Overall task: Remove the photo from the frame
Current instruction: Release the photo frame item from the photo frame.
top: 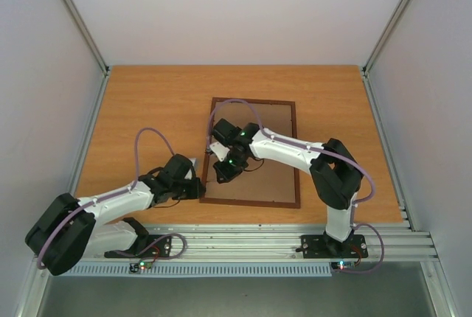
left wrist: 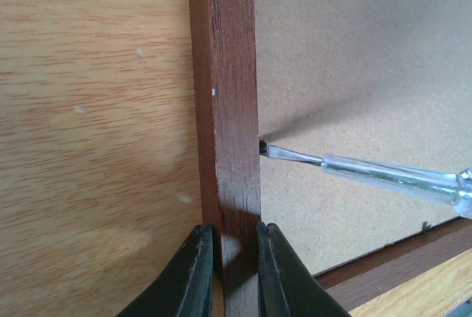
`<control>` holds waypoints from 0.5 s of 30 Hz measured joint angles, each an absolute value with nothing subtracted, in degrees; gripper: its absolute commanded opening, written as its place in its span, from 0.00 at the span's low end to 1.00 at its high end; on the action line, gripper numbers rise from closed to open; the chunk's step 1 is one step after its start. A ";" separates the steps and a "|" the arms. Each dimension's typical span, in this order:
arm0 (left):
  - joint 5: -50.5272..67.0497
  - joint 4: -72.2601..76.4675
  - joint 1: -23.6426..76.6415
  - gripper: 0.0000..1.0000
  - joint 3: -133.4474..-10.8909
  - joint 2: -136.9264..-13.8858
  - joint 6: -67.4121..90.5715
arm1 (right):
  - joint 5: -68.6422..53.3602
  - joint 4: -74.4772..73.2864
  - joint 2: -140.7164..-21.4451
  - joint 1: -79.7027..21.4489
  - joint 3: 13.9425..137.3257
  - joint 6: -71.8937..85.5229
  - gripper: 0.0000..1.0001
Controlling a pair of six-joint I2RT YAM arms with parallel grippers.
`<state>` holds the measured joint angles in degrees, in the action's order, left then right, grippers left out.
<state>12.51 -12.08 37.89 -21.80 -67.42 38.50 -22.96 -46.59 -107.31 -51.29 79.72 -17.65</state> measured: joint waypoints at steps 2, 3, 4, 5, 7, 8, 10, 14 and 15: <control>12.73 -11.11 37.89 0.09 -21.37 -67.37 38.74 | -21.85 -48.49 -108.03 -51.79 81.47 -17.50 0.01; 12.82 -10.74 37.89 0.09 -21.19 -67.35 38.85 | -21.08 -49.58 -108.47 -52.12 82.52 -17.43 0.01; 12.88 -10.33 37.98 0.09 -21.02 -67.33 39.05 | -20.64 -50.24 -108.68 -52.34 83.09 -17.39 0.01; 12.91 -9.78 38.11 0.09 -20.86 -67.29 39.22 | -20.12 -51.22 -109.08 -52.53 84.05 -17.37 0.01; 12.67 -9.06 38.68 0.08 -20.69 -67.11 39.68 | -18.79 -53.58 -110.06 -53.12 86.32 -17.32 0.01; 12.53 -8.71 38.74 0.08 -20.58 -67.11 39.90 | -18.11 -54.74 -110.61 -53.43 87.44 -17.28 0.01; 12.12 -8.47 39.51 0.08 -20.51 -67.11 40.36 | -16.88 -56.95 -111.66 -54.08 89.60 -17.19 0.01; 10.61 -7.97 41.21 0.08 -20.51 -67.20 41.34 | -14.52 -60.95 -113.49 -55.27 93.38 -17.19 0.01; 10.35 -7.84 41.60 0.08 -20.51 -67.24 41.60 | -13.89 -62.13 -114.08 -55.61 94.59 -17.19 0.01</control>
